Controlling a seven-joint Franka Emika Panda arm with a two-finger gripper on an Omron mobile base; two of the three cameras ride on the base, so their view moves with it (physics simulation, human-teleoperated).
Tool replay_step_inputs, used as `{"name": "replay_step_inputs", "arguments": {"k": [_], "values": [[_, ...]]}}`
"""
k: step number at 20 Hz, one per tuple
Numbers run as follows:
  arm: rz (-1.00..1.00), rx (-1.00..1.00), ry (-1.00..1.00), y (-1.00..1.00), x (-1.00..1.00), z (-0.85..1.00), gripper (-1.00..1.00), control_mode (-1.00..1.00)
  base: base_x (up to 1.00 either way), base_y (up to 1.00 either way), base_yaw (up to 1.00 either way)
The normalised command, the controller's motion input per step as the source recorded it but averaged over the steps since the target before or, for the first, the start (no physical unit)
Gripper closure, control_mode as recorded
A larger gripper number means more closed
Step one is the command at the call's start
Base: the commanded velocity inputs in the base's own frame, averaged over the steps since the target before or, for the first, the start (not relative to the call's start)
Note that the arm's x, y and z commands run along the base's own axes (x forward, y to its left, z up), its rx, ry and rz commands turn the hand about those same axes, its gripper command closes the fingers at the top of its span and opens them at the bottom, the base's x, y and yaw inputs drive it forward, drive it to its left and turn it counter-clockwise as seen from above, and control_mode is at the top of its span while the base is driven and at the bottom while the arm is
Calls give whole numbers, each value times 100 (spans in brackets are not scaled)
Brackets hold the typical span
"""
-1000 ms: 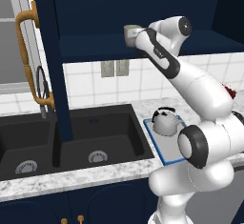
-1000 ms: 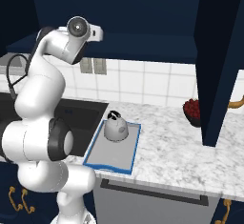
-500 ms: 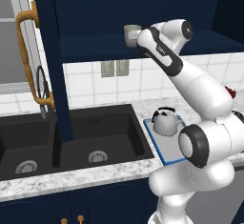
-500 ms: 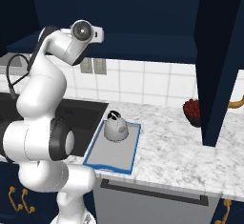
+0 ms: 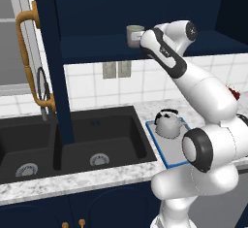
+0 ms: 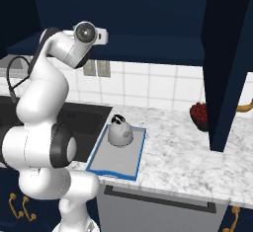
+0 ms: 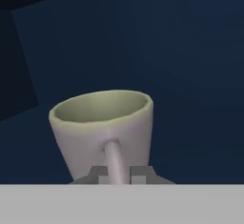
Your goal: Pick the kettle from the counter and place it on the tray. Then pick the mug from the cabinet and place it on the tray. Then close the cabinet doors.
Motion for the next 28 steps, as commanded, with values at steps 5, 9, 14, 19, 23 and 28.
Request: {"name": "replay_step_inputs", "arguments": {"k": [5,9,14,19,23,28], "values": [[0,0,0,0,-27,0,100,-100,0,0,0],[0,0,-14,-7,-83,1,100,-100,0,0,0],[0,6,0,-30,-94,13,100,-100,0,0,0],[0,8,2,-44,-89,11,100,-100,0,0,0],[9,0,0,-41,-87,-11,100,-100,0,0,0],[22,-5,-2,-42,-83,-63,100,-100,0,0,0]]}}
